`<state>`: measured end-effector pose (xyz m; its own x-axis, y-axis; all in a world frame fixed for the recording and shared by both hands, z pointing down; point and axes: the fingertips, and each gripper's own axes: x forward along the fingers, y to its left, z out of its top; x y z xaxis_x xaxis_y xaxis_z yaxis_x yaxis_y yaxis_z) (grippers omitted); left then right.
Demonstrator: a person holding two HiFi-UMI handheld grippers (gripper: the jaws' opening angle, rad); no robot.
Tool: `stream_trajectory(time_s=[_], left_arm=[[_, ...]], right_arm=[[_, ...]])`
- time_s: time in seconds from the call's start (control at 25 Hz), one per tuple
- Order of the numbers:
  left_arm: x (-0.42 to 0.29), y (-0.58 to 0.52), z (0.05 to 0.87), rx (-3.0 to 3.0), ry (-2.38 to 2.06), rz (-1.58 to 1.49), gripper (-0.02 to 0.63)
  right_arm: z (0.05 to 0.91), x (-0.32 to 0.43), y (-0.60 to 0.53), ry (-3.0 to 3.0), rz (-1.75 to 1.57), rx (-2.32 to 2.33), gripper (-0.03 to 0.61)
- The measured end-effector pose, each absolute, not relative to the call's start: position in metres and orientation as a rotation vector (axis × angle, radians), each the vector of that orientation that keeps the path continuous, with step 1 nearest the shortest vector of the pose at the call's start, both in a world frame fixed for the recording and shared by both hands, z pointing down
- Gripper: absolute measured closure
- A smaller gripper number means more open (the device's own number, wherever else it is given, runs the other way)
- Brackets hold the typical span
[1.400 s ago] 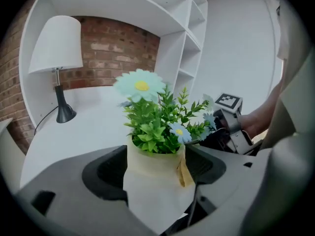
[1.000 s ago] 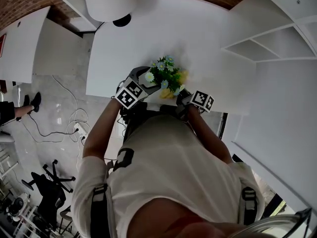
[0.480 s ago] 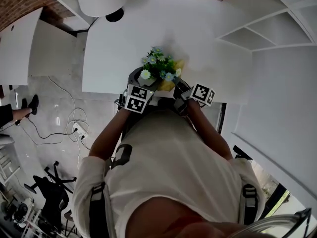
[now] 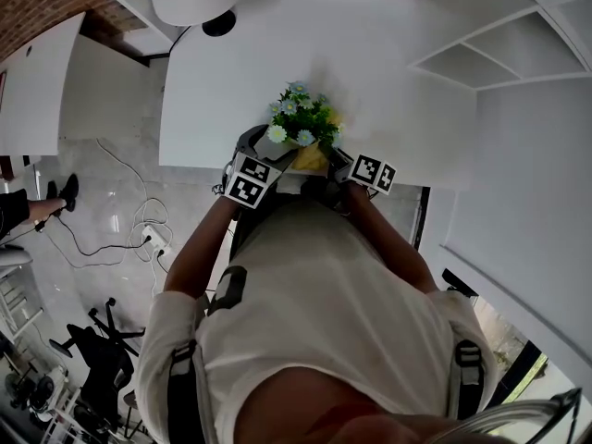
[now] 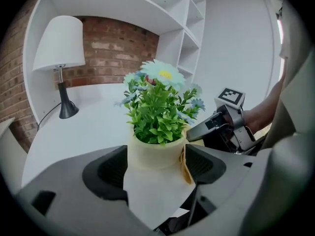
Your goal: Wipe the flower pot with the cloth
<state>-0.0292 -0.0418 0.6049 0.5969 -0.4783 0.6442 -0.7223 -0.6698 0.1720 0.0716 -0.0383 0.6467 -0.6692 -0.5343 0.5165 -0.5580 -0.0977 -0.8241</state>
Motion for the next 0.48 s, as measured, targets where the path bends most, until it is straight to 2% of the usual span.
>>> stream_trajectory(time_s=[0.48], left_arm=[[-0.019,-0.061,0.606,2.427,-0.867,0.776,0.255]], right_arm=[[0.594,0.066,-0.05,-2.24,2.07,1.199,0.474]])
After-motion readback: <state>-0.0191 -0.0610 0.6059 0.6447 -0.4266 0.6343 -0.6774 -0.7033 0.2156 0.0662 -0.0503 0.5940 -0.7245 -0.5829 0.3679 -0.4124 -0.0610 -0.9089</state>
